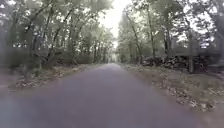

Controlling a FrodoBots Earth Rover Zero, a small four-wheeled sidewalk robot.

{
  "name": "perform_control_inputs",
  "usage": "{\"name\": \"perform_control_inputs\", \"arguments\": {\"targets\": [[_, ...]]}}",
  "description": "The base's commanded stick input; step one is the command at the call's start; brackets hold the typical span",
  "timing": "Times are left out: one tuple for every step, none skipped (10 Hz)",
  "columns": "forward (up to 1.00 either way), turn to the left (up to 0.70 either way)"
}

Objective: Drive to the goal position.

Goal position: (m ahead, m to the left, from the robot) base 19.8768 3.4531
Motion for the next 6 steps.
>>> {"name": "perform_control_inputs", "arguments": {"targets": [[0.7, 0.0], [0.7, 0.0], [0.7, 0.0], [0.7, 0.0], [0.7, 0.0], [0.7, 0.0]]}}
